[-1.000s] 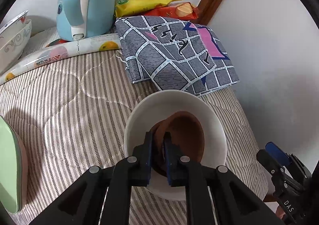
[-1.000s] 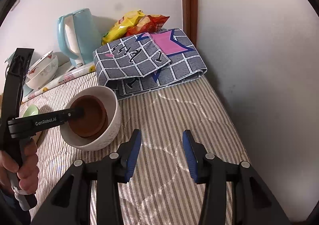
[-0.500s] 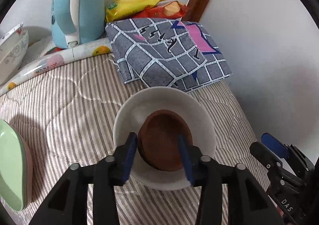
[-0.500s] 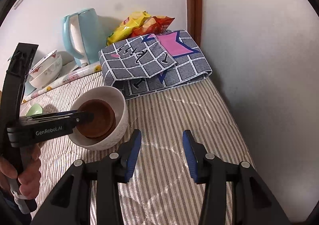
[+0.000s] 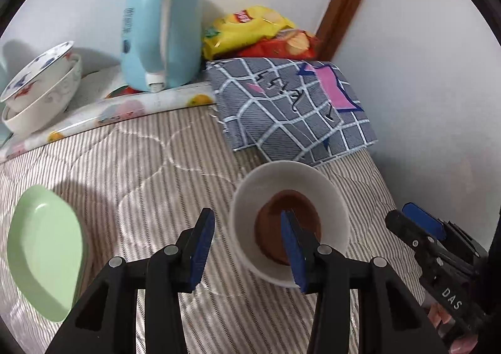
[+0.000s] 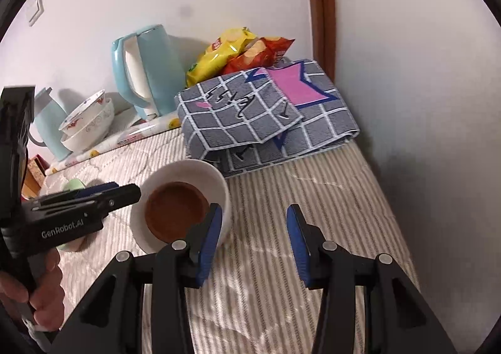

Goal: Organize plates and bowls
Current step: 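Open the left gripper to release the dark brown bowl, then grasp the white bowl rim with both grippers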

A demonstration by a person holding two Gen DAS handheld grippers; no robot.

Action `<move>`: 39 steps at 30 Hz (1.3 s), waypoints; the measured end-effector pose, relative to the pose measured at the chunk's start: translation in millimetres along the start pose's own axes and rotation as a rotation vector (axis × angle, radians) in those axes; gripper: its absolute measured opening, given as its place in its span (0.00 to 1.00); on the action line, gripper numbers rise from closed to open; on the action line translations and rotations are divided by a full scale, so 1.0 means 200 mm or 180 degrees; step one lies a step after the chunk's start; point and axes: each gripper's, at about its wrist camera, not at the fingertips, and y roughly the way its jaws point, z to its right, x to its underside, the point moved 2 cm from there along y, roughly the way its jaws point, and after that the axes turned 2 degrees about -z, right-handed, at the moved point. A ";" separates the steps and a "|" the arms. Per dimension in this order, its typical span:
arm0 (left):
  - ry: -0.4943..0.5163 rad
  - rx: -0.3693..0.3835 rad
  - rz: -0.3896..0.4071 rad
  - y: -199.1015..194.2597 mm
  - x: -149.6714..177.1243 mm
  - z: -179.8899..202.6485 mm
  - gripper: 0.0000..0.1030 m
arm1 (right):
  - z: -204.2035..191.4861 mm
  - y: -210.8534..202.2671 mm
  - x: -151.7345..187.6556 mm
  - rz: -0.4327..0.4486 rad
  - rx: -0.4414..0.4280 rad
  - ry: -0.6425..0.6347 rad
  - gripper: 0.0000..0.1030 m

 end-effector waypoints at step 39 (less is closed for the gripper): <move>-0.0083 -0.0064 -0.0541 0.37 0.00 -0.10 0.39 | -0.10 0.49 -0.03 -0.0931 0.0060 -0.0219 0.26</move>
